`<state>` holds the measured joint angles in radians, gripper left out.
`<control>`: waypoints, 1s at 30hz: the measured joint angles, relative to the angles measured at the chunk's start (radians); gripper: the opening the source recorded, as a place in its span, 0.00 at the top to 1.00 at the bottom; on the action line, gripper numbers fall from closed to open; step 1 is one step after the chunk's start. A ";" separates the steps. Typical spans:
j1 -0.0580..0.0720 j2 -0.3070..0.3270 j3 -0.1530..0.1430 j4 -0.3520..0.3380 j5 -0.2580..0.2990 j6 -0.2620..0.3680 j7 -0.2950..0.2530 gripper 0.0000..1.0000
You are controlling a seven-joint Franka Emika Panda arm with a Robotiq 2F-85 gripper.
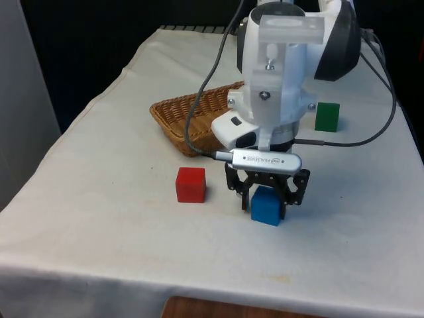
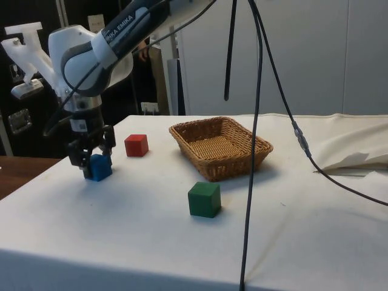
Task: Pick up the blue cube and place it into the basket.
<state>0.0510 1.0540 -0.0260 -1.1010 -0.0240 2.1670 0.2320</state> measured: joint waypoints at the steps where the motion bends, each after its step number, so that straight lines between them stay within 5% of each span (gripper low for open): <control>1: 0.000 0.000 0.000 0.000 0.000 0.000 0.000 0.63; 2: 0.000 0.000 0.000 0.000 0.000 0.000 0.000 0.73; 3: 0.000 0.000 0.000 0.000 0.000 0.000 0.000 0.95; 4: 0.000 0.000 0.000 0.000 0.000 0.000 0.000 1.00; 16: 0.000 -0.002 -0.001 0.005 0.000 -0.001 0.000 1.00; 30: 0.001 -0.078 -0.002 0.012 -0.016 -0.093 -0.001 1.00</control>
<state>0.0520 0.9760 -0.0280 -1.0890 -0.0400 2.0740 0.2310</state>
